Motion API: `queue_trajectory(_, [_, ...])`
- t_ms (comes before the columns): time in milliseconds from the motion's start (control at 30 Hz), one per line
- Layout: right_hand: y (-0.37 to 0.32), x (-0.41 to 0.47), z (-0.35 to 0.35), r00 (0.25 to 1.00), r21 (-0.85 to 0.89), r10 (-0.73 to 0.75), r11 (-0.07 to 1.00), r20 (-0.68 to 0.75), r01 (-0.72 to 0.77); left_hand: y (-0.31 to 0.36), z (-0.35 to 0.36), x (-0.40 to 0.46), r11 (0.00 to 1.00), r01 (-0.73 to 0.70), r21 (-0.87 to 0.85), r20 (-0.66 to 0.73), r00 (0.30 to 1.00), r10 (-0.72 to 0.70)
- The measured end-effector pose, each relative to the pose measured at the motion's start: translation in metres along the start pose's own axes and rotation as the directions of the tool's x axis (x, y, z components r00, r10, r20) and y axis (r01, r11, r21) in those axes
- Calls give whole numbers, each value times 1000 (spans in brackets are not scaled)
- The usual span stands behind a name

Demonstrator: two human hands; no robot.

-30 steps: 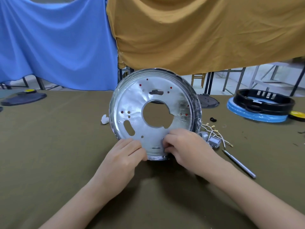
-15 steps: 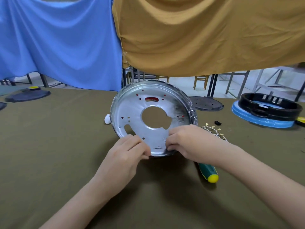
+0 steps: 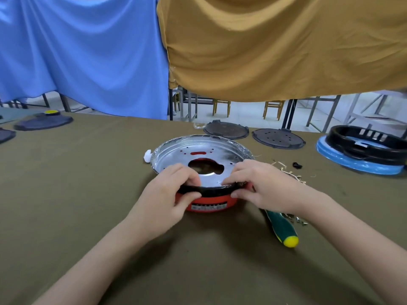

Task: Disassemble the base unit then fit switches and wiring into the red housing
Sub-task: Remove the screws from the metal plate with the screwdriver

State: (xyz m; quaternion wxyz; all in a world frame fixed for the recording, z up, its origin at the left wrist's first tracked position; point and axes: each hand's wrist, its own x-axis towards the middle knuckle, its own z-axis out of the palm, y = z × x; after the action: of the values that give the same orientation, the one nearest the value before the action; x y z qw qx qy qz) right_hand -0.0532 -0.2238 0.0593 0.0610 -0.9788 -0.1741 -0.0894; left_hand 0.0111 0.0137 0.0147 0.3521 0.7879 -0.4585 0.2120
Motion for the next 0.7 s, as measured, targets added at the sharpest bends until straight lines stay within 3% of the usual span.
queue_trajectory(167, [0, -5, 2, 1000, 6, -5, 1000, -27, 6, -1, 2, 18, 988, -77, 135, 193, 980, 50])
queue_trajectory(333, [-1, -3, 3, 999, 60, -11, 998, -41, 14, -1, 21, 18, 927, -245, 284, 104, 969, 224])
queue_trajectory(700, [-5, -5, 5, 998, 64, -4, 998, -63, 8, -8, 26, 17, 924, -259, 281, 18, 964, 265])
